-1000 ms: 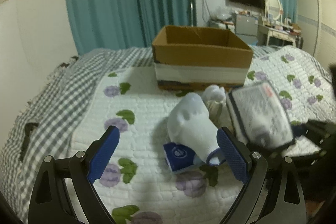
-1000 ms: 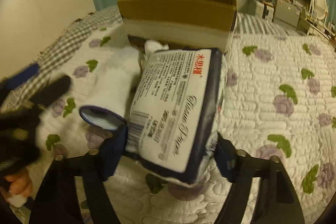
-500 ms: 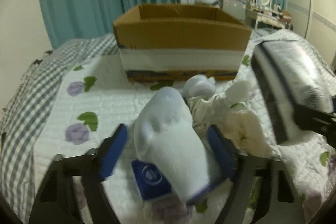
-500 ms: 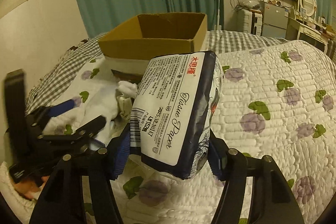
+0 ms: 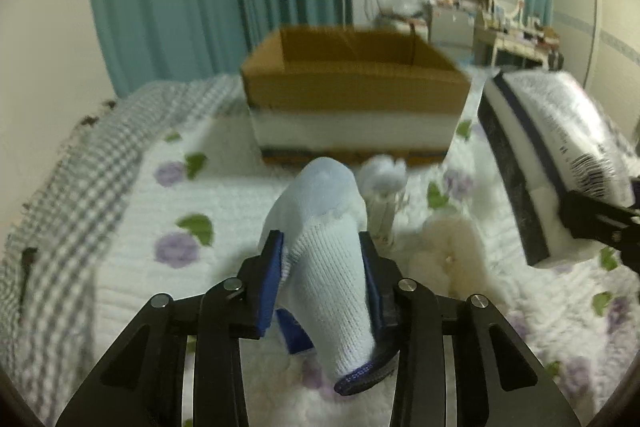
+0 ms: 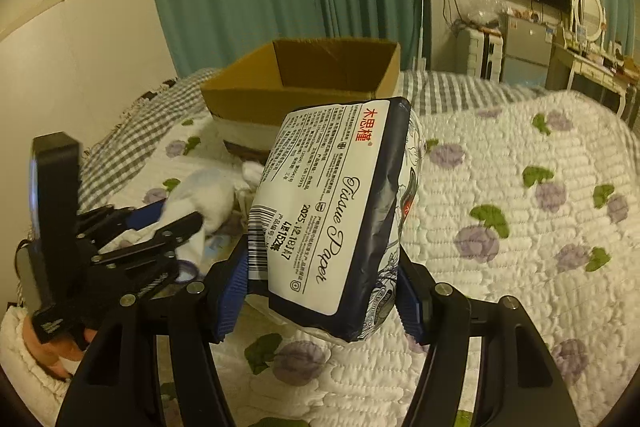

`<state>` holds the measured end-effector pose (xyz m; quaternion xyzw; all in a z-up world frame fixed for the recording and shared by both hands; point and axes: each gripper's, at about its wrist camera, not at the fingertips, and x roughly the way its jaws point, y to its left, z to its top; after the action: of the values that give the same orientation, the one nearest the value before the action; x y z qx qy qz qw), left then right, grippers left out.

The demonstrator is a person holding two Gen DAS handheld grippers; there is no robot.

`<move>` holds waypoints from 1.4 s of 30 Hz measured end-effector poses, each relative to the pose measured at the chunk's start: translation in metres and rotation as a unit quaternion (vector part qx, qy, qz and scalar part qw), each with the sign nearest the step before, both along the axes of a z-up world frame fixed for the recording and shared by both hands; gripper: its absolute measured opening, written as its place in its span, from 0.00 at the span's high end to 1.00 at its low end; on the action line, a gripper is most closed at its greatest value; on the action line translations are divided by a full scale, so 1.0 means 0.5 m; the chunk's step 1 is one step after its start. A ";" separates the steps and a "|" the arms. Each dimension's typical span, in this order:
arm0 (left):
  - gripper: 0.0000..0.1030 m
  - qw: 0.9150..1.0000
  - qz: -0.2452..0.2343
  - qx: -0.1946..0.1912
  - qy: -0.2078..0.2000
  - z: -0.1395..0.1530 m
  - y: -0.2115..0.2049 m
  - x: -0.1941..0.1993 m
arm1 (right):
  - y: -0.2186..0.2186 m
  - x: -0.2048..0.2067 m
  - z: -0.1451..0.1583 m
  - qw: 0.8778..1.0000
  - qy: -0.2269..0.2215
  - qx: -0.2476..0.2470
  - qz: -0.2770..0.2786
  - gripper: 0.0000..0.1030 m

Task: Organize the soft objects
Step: 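Carry the package and sock over the cardboard box and open both grippers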

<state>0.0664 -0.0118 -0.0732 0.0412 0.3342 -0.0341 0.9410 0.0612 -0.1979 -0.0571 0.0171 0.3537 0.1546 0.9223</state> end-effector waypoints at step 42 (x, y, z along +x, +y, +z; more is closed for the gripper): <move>0.19 0.997 -0.001 0.060 -0.057 0.074 -0.017 0.354 | 0.053 0.486 0.082 0.998 -0.045 0.018 0.037 0.15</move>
<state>0.2433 -0.0203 -0.0365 0.1000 0.2816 -0.0123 0.9542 0.3041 -0.1713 -0.0160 0.0139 0.3093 0.1952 0.9306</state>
